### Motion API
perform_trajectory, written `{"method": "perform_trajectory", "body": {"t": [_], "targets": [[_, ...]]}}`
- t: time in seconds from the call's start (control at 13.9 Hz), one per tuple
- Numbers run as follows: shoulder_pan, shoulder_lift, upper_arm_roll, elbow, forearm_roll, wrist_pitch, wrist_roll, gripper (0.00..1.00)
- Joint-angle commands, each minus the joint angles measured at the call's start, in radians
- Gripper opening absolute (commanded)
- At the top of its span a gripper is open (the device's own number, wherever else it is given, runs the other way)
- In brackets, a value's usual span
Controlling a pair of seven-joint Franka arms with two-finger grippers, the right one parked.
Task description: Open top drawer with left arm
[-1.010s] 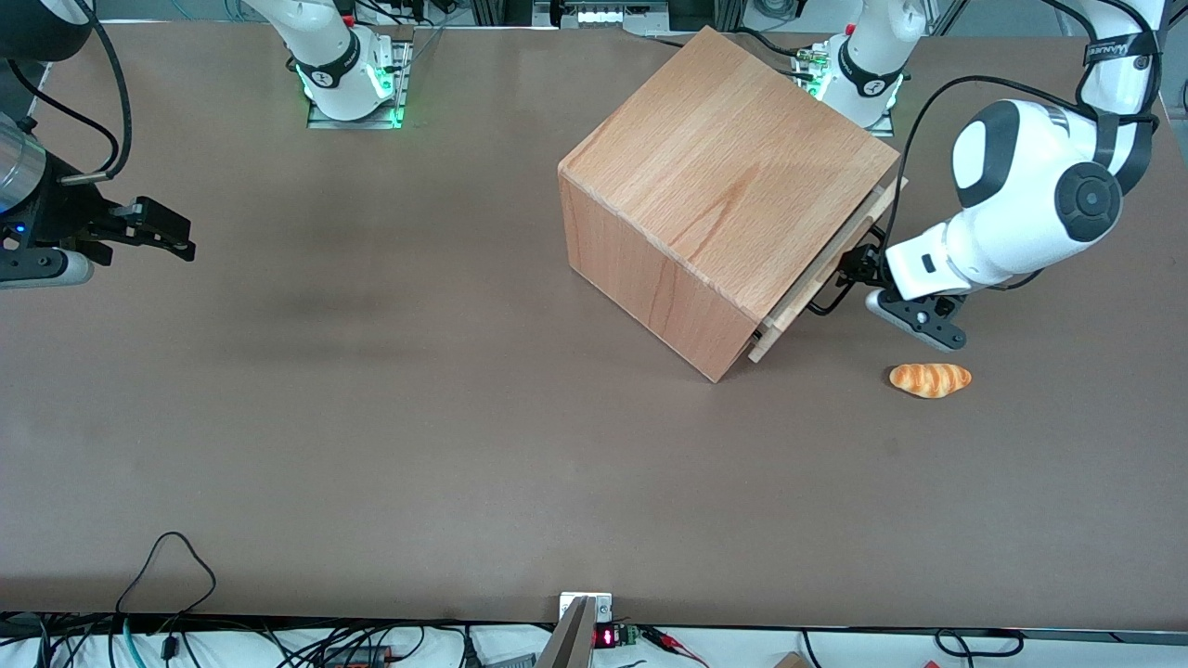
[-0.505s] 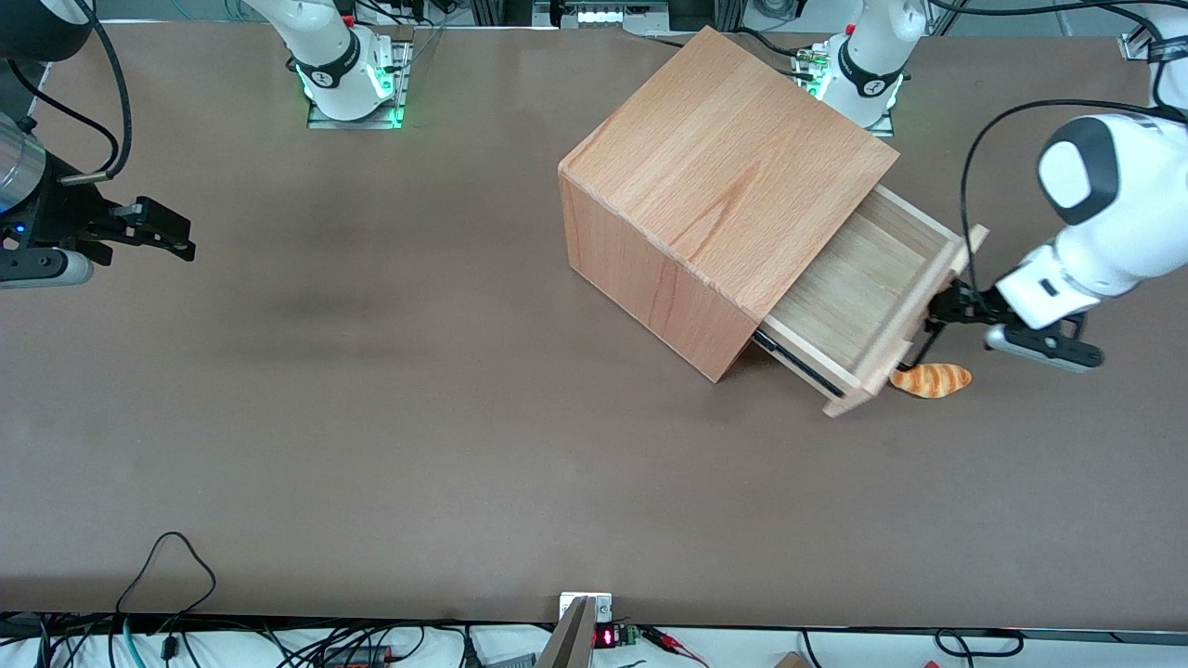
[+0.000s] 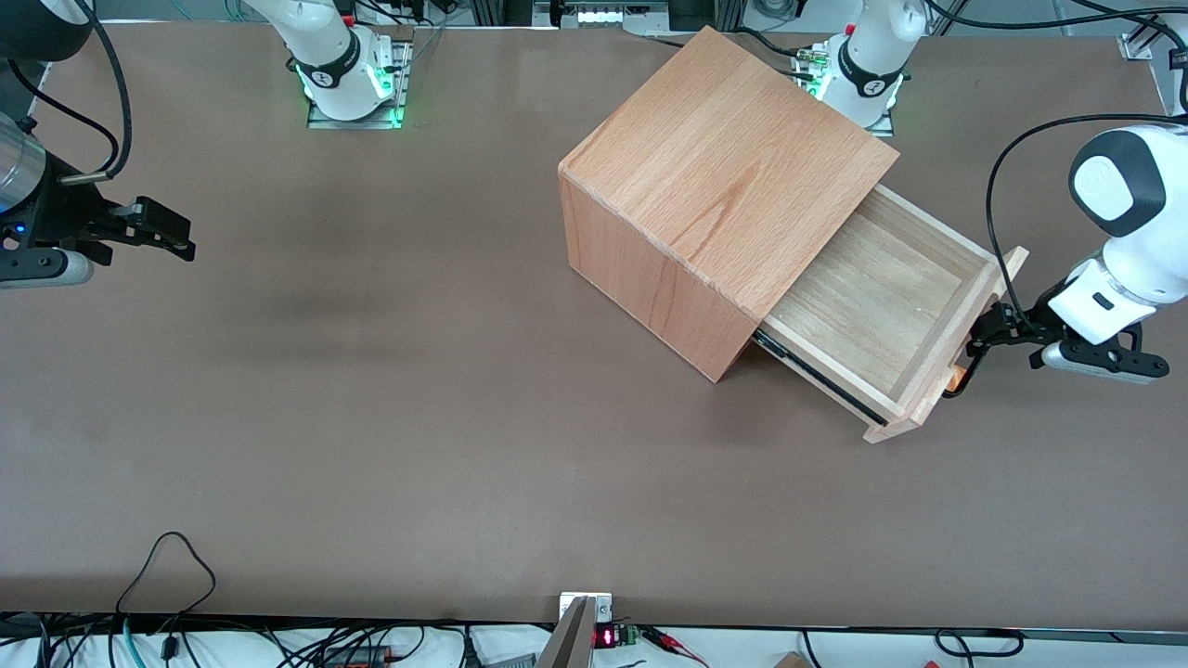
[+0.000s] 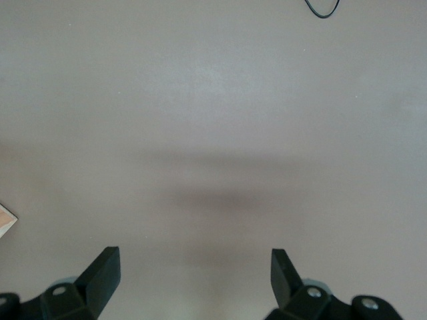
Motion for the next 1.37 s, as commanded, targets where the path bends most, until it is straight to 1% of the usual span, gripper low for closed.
{"method": "perform_trajectory", "body": {"t": [0.0,0.29,0.51,0.79,1.01,1.23,1.3], "targets": [[0.002,0.013,0.035,0.045,0.034,0.027,0.012,1.00],[0.001,0.008,0.035,0.097,0.035,-0.027,0.012,1.00],[0.001,0.007,0.035,0.157,0.035,-0.123,0.007,1.00],[0.001,-0.007,0.035,0.232,0.038,-0.273,-0.082,1.00],[-0.007,-0.038,0.034,0.294,0.142,-0.408,-0.187,1.00],[-0.021,-0.097,0.026,0.353,0.163,-0.574,-0.281,1.00],[-0.026,-0.119,0.023,0.366,0.179,-0.632,-0.319,1.00]]}}
